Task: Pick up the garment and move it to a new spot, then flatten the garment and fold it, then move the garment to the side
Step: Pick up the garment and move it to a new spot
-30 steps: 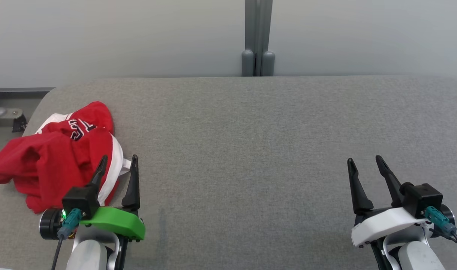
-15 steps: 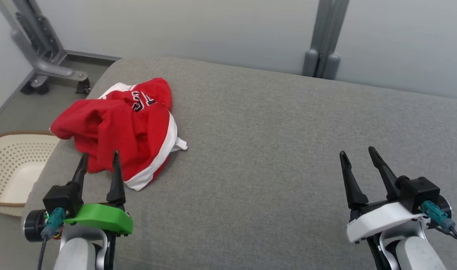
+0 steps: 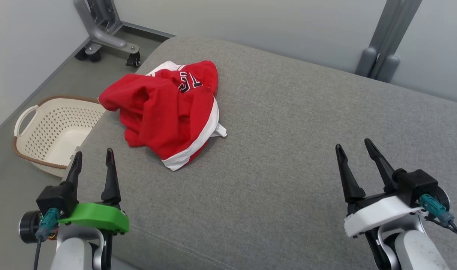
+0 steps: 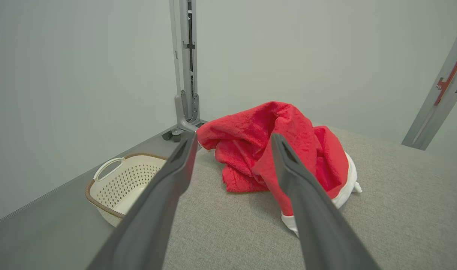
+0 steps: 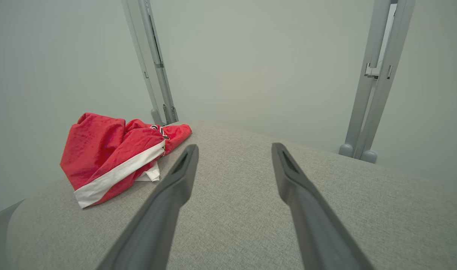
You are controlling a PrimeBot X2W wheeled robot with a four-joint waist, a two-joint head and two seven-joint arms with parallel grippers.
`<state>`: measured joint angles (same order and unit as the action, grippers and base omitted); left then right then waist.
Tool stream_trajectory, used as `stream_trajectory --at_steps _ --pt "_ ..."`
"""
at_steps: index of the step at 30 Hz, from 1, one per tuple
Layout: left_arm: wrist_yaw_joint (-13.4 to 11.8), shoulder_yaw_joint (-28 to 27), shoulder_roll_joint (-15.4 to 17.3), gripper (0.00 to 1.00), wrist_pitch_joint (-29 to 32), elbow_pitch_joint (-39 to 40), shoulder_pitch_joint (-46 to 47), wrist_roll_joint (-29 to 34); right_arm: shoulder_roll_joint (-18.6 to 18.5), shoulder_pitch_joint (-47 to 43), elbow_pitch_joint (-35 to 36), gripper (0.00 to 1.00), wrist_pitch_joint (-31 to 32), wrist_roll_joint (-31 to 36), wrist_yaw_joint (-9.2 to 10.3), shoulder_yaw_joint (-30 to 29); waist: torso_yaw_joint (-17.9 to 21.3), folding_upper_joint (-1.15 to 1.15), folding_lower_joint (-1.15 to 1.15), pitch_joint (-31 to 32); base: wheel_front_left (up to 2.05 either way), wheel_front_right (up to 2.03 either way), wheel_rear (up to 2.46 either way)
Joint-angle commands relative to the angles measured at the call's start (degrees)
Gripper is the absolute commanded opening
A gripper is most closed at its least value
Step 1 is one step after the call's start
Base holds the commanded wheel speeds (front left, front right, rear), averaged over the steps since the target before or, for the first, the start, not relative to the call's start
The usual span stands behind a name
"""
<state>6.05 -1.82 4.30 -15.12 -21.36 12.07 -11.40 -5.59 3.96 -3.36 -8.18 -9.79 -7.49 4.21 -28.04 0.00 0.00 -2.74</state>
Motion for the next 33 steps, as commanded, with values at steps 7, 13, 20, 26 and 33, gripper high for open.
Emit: stream_trajectory --at_steps 7,13,20,26,33 --pt "0.74 2.36 -0.72 1.0 -0.04 -3.66 5.91 -0.28 -1.8 2.96 2.25 1.0 1.61 0.57 -0.01 0.47 1.5 0.0 0.0 -4.92 0.0 0.0 0.0" --pt "1.27 4.15 -0.61 1.0 1.17 -14.93 16.14 -3.8 -3.68 6.36 5.28 1.0 4.25 1.16 -0.01 0.87 4.29 0.0 0.0 -11.69 0.0 0.0 0.0" --pt "1.48 4.22 1.64 1.0 2.59 -30.03 26.14 -7.86 -5.32 8.63 7.51 1.0 6.04 1.53 -0.01 0.86 7.13 0.0 0.0 -17.27 0.0 0.0 0.0" --pt "1.48 5.87 2.9 0.0 1.61 -36.8 30.65 -11.93 -5.86 8.9 8.26 1.0 6.44 1.76 -0.01 0.23 7.92 0.0 0.0 -18.66 0.0 0.0 0.0" --pt "1.5 5.95 6.26 0.0 -0.18 -33.42 28.31 -14.11 -4.89 8.71 7.73 1.0 5.05 1.69 -0.01 -0.09 8.58 0.0 0.0 -15.83 0.0 0.0 0.0"
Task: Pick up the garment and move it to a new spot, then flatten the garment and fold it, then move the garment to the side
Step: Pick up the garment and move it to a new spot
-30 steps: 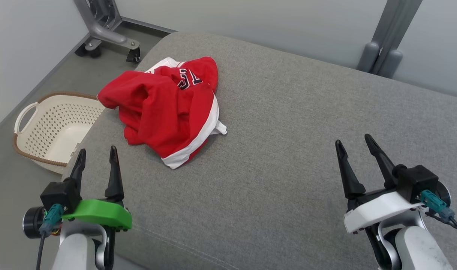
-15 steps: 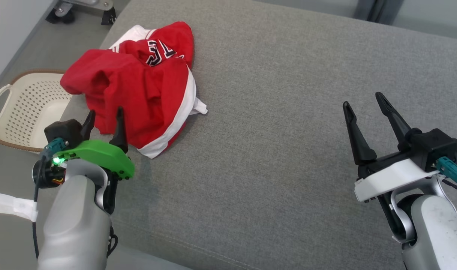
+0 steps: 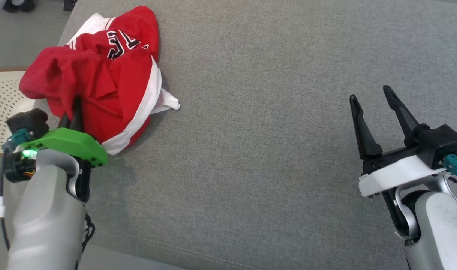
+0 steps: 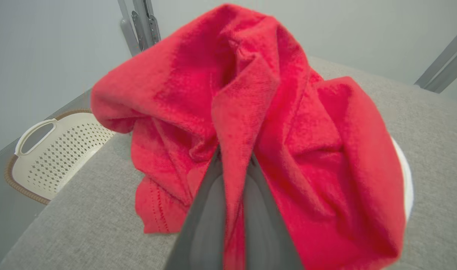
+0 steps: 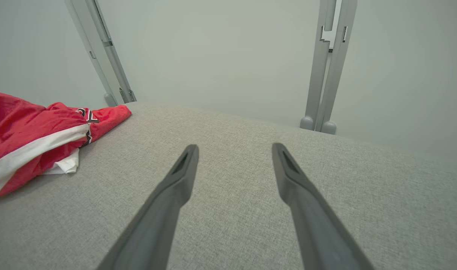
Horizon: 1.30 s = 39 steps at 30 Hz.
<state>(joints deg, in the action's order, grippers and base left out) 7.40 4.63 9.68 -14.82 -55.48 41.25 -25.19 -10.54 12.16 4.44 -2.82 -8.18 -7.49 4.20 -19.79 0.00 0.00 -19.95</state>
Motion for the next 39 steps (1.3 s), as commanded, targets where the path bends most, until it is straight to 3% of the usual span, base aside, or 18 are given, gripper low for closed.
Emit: stream_trajectory --at_steps 1,9,19,26,33,39 --pt "0.15 -1.17 1.44 0.0 -0.41 2.55 -1.65 0.14 0.34 0.28 -0.29 1.0 -0.66 0.0 -0.01 -0.02 0.46 0.0 0.0 2.16 0.0 0.0 0.0" --pt "-0.96 -5.39 1.56 0.0 -0.39 19.92 -12.54 4.8 2.43 -2.8 -2.19 1.0 -3.19 -1.05 -0.01 0.23 2.56 0.0 0.0 9.92 0.0 0.0 0.0" --pt "-1.03 0.77 -2.22 0.0 2.0 34.61 -21.0 8.51 4.43 -6.17 -4.05 1.0 -4.55 -1.86 -0.01 0.75 9.44 0.0 0.0 15.04 0.0 0.0 0.0" --pt "-0.26 11.45 -5.2 0.0 6.19 36.89 -19.58 8.84 5.14 -5.54 -4.78 1.0 -5.47 -1.85 -0.01 0.85 18.99 0.0 0.0 13.54 0.0 0.0 0.0" --pt "0.1 23.58 -6.47 0.0 6.3 34.77 -14.17 6.09 5.59 -4.15 -5.44 1.0 -6.42 -2.13 -0.01 0.68 30.93 0.0 0.0 8.64 0.0 0.0 0.0" --pt "0.01 28.91 -6.58 0.0 5.41 30.74 -9.39 3.4 6.27 -3.57 -5.95 1.0 -7.81 -2.49 -0.01 -0.5 35.53 0.0 0.0 4.87 0.0 0.0 0.0"
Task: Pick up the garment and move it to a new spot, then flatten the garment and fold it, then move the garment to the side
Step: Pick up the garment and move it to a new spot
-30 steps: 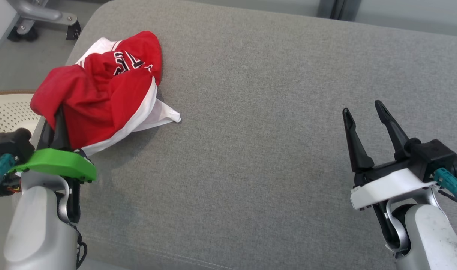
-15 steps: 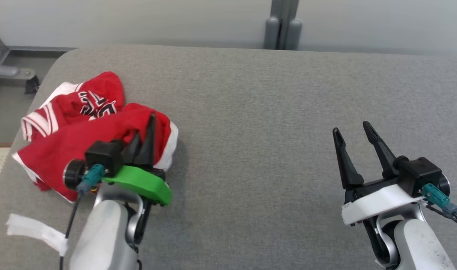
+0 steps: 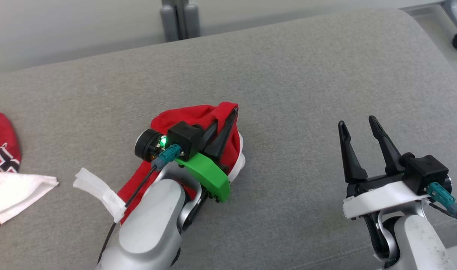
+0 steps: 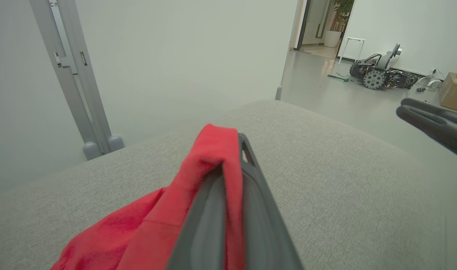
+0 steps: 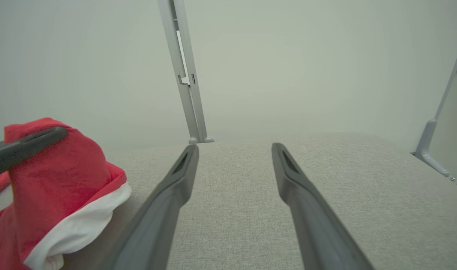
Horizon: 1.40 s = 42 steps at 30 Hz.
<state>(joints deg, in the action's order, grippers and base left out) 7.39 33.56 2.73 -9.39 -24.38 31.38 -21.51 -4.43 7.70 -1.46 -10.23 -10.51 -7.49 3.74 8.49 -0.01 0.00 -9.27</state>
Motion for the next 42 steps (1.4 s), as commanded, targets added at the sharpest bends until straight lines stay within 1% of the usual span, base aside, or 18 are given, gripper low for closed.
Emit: stream_trajectory --at_steps 1,2,3,7,11,12,18,21,27,30,33,36,42 --pt "-0.18 0.59 0.37 0.0 -0.19 -1.12 1.06 -0.78 0.24 0.96 -0.14 1.0 -0.56 -0.24 -0.01 -0.17 7.38 0.01 0.0 -6.21 0.0 0.0 0.0" --pt "-0.44 1.24 0.37 0.37 -0.7 -1.92 1.64 -1.24 0.38 1.12 -0.29 1.0 -0.8 -0.26 -0.01 -0.2 7.4 0.01 0.0 -6.51 0.0 0.0 0.0" --pt "-0.57 1.87 0.37 1.0 -1.12 -2.44 1.91 -1.51 0.5 1.15 -0.42 1.0 -1.03 0.0 -0.01 -0.27 7.25 0.01 0.0 -6.65 0.0 0.0 0.0" --pt "-1.91 3.76 0.36 1.0 -3.52 -2.13 1.97 -1.89 0.77 1.33 -1.01 1.0 -1.55 0.39 -0.01 -0.3 5.08 0.01 0.0 -6.08 0.0 0.0 0.0" --pt "-3.96 3.11 0.64 1.0 -5.07 0.92 -0.51 -1.13 0.84 1.2 -1.27 1.0 -1.74 0.77 -0.01 -0.19 1.42 0.01 0.0 -3.86 0.0 0.0 0.0" --pt "-4.88 2.36 1.31 1.0 -5.39 2.11 -1.35 -0.93 0.85 1.15 -1.26 1.0 -1.62 0.95 -0.01 -0.01 0.45 0.01 0.0 -3.23 0.0 0.0 0.0" --pt "-7.72 -0.98 5.06 1.0 -5.75 7.61 -7.05 -1.5 0.55 -0.59 -0.91 1.0 -0.61 1.33 -0.01 -0.35 -4.91 0.01 0.0 0.41 0.0 0.0 0.0" --pt "-9.67 -3.39 7.42 1.0 -5.8 9.41 -9.97 -2.17 0.16 -1.14 -0.47 1.0 -0.05 1.22 -0.01 -0.64 -7.03 0.01 0.0 1.71 0.0 0.0 0.0" --pt "-13.47 -9.47 11.04 1.0 -5.79 11.39 -15.22 -4.56 -0.11 -2.86 0.34 1.0 1.06 1.38 -0.01 -1.1 -9.61 0.01 0.0 3.7 0.0 0.0 0.0" --pt "-14.81 -12.5 12.55 1.0 -5.8 12.2 -17.62 -5.32 -0.22 -3.73 0.75 1.0 1.54 1.36 -0.01 -1.19 -10.18 0.01 0.0 4.53 0.0 0.0 0.0" --pt "-15.48 -15.02 13.66 1.0 -5.81 13.35 -19.88 -5.66 -0.36 -4.53 1.29 1.0 2.11 1.19 -0.01 -1.28 -10.35 0.01 0.0 5.13 0.0 0.0 0.0" --pt "-15.06 -16.19 14.07 1.0 -5.81 13.93 -21.58 -5.3 -0.32 -5.43 1.77 1.0 2.88 1.26 -0.01 -1.44 -10.09 0.01 0.0 5.56 0.0 0.0 0.0" --pt "-13.7 -15.84 13.74 1.0 -5.77 12.75 -23.94 -4.32 -0.1 -7.6 2.24 1.0 3.49 1.07 -0.01 -1.79 -9.1 0.01 0.0 7.13 0.0 0.0 0.0"
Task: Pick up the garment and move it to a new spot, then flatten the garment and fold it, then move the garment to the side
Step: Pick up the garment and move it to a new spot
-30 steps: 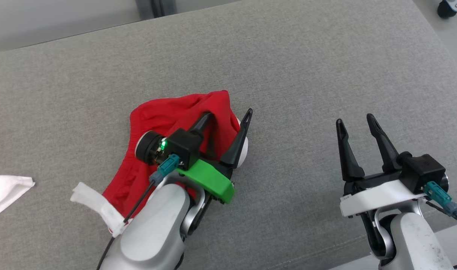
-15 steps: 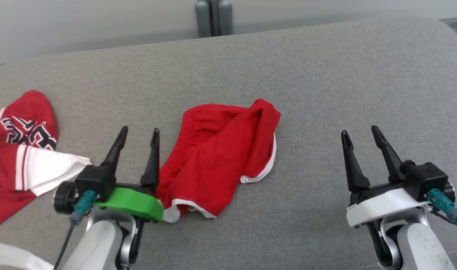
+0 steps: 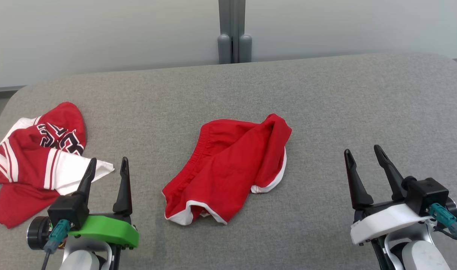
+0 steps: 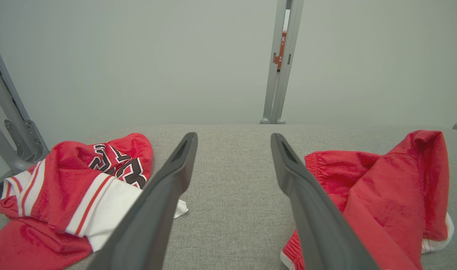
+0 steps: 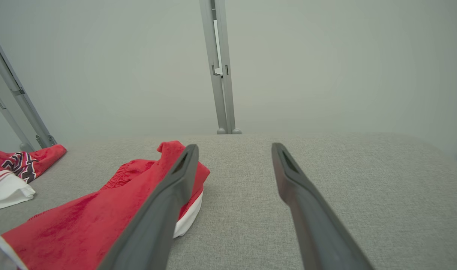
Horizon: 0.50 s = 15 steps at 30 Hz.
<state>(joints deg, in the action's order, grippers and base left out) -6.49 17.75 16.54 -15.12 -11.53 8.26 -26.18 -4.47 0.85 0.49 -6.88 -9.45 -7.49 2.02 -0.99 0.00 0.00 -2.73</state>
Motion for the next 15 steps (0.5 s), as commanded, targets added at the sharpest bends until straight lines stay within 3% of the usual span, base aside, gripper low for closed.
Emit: stream_trajectory --at_steps 1,15 --pt "0.25 -0.06 -0.14 1.0 -0.03 -0.32 -1.2 0.54 -0.02 -1.2 0.27 1.0 0.28 -0.02 -0.01 -0.1 0.53 0.0 0.0 0.96 0.0 0.0 0.0" --pt "1.44 0.0 -0.45 1.0 -0.04 -2.78 -3.26 0.89 0.38 -3.51 1.37 1.0 1.13 -0.2 -0.01 -0.23 0.82 0.0 0.0 2.83 0.0 0.0 0.0"
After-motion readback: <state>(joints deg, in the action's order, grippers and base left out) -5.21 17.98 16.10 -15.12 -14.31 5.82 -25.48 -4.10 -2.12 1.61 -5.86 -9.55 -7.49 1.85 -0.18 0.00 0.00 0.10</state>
